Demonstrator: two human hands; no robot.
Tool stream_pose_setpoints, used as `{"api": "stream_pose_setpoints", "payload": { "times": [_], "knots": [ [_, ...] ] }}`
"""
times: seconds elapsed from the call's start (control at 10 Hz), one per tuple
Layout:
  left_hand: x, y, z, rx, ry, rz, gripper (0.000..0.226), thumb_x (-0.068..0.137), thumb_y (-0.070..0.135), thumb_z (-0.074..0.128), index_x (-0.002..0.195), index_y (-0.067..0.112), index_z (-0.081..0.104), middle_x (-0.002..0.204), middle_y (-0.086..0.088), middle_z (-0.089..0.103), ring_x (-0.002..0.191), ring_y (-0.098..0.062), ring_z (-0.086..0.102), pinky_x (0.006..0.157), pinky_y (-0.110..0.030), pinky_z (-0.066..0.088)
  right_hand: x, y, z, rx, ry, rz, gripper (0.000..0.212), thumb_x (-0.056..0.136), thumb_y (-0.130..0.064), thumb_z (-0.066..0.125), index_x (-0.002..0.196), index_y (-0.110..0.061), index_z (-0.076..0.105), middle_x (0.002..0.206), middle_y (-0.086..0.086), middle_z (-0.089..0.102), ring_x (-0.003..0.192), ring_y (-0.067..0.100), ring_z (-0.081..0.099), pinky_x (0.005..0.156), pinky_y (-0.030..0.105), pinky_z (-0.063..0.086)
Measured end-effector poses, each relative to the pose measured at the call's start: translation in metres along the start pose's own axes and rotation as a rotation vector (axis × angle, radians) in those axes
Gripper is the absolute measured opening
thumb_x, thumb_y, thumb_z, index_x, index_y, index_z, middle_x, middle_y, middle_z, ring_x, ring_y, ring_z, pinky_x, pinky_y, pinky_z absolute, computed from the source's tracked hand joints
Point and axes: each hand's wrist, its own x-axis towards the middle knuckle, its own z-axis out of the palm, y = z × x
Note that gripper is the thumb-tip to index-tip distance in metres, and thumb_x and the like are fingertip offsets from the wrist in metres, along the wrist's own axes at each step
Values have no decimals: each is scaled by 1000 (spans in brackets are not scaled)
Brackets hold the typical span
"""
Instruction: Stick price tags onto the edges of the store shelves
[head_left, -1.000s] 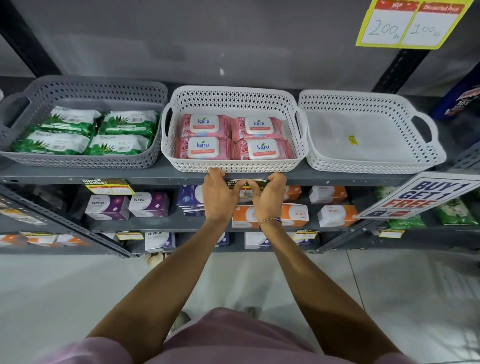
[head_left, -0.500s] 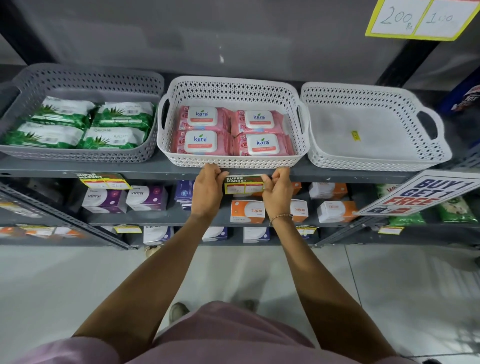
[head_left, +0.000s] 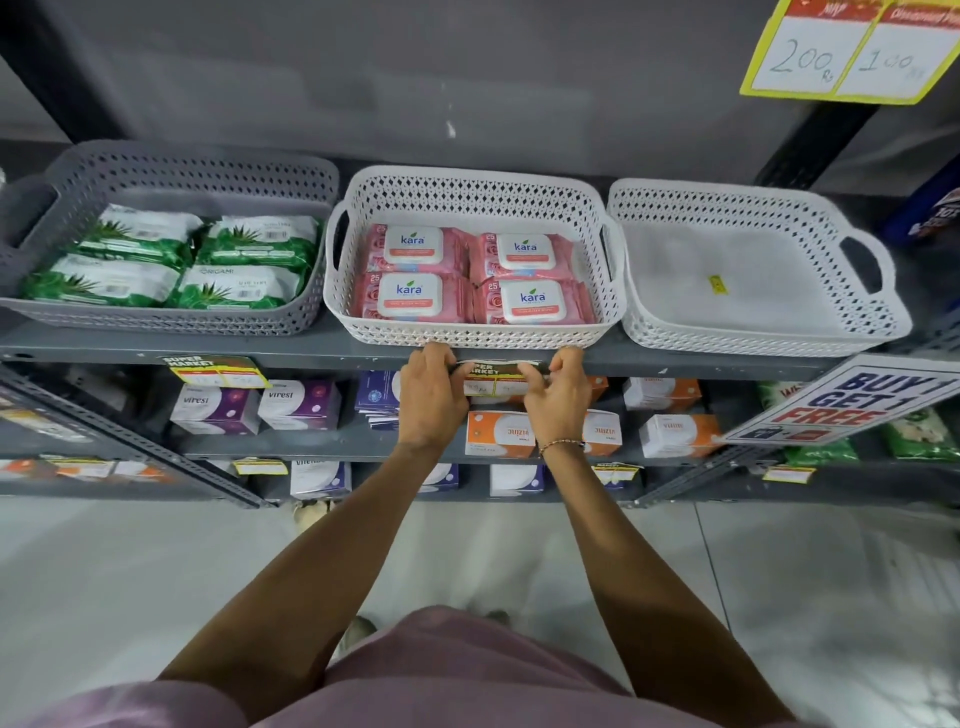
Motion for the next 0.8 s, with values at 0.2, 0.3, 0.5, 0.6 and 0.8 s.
{"api": "stream_pose_setpoints", "payload": {
  "times": [0.2,0.3,0.5,0.6,0.8],
  "knots": [
    [-1,3,-7,9,-33,21,11,92,13,53,87,5,46,79,-7,47,74,-27,43,65,-44,40,5,-1,-8,1,1,39,37,79,-8,71,69,-10,36,56,5,37,52,16,34,55,1,33],
    [0,0,-7,-16,-48,10,8,92,9,51,87,6,45,80,-14,53,75,-27,44,64,-45,42,5,-5,-11,28,-5,92,36,79,-5,71,67,-10,37,54,0,33,49,9,31,51,3,32],
    [2,-4,-22,-68,-91,-4,17,92,20,57,87,9,45,76,-9,53,69,-25,46,58,-35,37,-10,-19,-15,-98,-6,65,27,89,-24,60,76,-6,46,65,8,54,59,21,49,49,20,28],
    [-2,-4,-42,-18,-82,96,20,94,24,54,87,7,48,81,-12,57,74,-26,49,63,-39,43,-29,-32,-8,-177,58,-89,26,92,-25,56,78,-5,49,72,12,57,67,26,52,54,33,34],
    [-5,0,-71,189,145,412,20,95,13,48,112,3,53,105,-17,60,97,-31,51,89,-41,40,-40,-62,13,-348,70,-420,33,96,-19,35,120,-5,52,132,18,53,125,30,46,106,42,39]
  ]
}}
